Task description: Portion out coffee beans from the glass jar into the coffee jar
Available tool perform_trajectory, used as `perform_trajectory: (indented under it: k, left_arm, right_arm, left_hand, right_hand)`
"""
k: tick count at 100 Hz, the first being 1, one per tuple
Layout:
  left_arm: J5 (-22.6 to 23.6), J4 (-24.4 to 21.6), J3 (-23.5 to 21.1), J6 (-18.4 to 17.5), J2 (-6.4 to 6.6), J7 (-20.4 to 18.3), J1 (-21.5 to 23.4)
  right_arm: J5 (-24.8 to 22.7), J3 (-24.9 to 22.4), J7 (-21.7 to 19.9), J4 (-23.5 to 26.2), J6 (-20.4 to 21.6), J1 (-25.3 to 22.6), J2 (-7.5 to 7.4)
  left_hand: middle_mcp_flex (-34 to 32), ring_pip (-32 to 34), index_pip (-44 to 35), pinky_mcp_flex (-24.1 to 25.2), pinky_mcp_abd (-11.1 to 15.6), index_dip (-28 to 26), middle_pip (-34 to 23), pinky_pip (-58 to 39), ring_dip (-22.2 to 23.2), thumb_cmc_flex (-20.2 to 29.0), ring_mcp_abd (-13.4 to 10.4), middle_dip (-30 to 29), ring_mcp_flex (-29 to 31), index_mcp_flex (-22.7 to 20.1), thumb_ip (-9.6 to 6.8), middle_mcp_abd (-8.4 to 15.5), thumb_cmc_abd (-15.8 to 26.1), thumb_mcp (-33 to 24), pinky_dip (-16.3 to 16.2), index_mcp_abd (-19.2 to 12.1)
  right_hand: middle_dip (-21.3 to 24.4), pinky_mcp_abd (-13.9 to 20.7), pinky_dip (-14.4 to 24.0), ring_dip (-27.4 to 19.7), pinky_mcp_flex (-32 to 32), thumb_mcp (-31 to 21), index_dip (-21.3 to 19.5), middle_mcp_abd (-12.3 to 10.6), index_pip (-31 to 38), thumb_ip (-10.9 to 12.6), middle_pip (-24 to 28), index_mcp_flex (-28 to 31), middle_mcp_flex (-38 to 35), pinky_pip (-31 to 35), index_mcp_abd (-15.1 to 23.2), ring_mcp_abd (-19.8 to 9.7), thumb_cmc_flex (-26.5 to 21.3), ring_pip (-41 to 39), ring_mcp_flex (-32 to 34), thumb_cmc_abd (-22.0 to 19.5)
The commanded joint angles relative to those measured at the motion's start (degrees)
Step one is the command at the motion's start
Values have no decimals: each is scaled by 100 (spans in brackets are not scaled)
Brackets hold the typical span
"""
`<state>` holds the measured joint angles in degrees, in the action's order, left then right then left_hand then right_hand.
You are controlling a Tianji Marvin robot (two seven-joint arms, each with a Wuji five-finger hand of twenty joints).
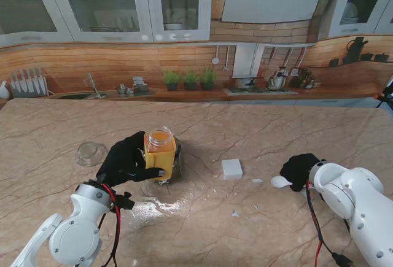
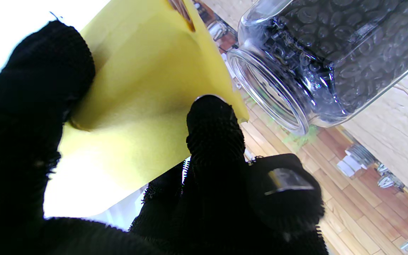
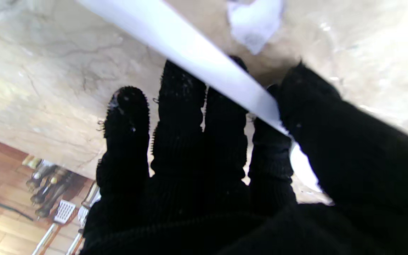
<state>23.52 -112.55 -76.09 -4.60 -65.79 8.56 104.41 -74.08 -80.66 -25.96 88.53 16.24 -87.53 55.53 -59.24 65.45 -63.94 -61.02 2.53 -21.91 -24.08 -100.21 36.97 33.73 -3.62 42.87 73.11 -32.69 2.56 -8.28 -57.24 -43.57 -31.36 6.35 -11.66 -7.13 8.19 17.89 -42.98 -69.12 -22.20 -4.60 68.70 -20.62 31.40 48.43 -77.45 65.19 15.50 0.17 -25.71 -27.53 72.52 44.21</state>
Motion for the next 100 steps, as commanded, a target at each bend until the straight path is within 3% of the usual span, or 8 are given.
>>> perform_trajectory:
  k: [1,22,43,57,67,78,87,100]
  left_arm:
    - [-8,-48,12,6,-19,6,35]
    - [-5,-47,5,-1,-19,8,44]
    - [5,-48,5,11,-22,23,43]
    - [8,-49,14,17,-20,18,43]
    - [15,-47,19,16,-19,18,44]
    - [20,-46,19,14,-20,24,46]
    - [31,-43,16,8,-20,29,47]
    - [41,-39,10,7,-21,37,47]
  right_arm:
    - [45,57,-118,42,-46,-77,33]
    - [244,46,-128,83,-62,-87,43]
    - [449,31,-301,157,-213,-137,52]
    - [502,22,-341,193,-306,-171,59]
    - [571,29,-377,199,-382,-179,63]
    - [690,46,-455,190,-469,-177,62]
    - [841,80,-531,158,-593,-166,62]
    - [961,130,-600,112,-737,-158,61]
  left_hand:
    - [-794,-276,-930,-39,252,-337,-562,-298,61,1045,287,399,-13,-722,-605,475,1220,-1954,59,-955]
    - [-796,-277,-934,-39,251,-339,-565,-298,64,1042,279,399,-13,-724,-610,474,1215,-1960,59,-967]
    - [-797,-272,-940,-39,251,-345,-571,-298,68,1033,283,401,-12,-720,-615,478,1216,-1960,60,-968]
    - [-793,-269,-939,-38,249,-344,-570,-297,70,1038,281,398,-11,-717,-613,473,1226,-1952,61,-964]
    - [-795,-270,-938,-39,254,-344,-572,-294,69,1029,277,396,-15,-715,-614,475,1230,-1949,62,-973]
    - [-792,-268,-939,-39,248,-345,-574,-296,70,1024,277,397,-13,-712,-618,485,1226,-1949,63,-973]
    - [-796,-268,-941,-39,242,-347,-579,-299,71,1028,280,399,-12,-711,-626,481,1228,-1958,62,-975]
    - [-792,-265,-940,-40,234,-348,-582,-307,73,1015,288,399,-15,-705,-635,483,1232,-1962,62,-973]
  right_hand:
    - [-16,-216,-166,-61,9,72,-237,93,249,289,-236,-653,122,-133,-123,42,130,127,-59,-537]
    - [-126,-42,-293,-154,124,-75,-312,111,1033,894,-359,-1400,413,-347,-63,35,29,344,-237,-574]
    - [-757,-346,-265,886,-384,887,-744,79,585,432,1269,-1726,1292,320,341,-66,-793,-448,31,-1480]
    - [-1338,-262,-171,1987,-684,1355,-1612,2,-251,474,1898,-1495,1541,678,631,-276,-1136,-1343,256,-2026]
    - [-1995,-142,174,2745,-772,1668,-2033,-53,-484,516,2215,-1484,1725,886,748,-341,-1262,-2146,238,-2320]
    - [-2558,-175,1114,3665,-824,2071,-2275,-97,-585,571,2529,-1556,1908,1168,808,-460,-1367,-3317,252,-2653]
    - [-2729,-52,1726,4080,-1253,2233,-2331,-73,-630,606,2608,-1606,1995,1584,782,-1137,-1436,-4578,328,-2762]
    - [-2846,218,2535,4164,-2312,2299,-2094,-208,-845,595,2719,-1682,1953,3615,840,-1486,-1309,-5910,352,-2811]
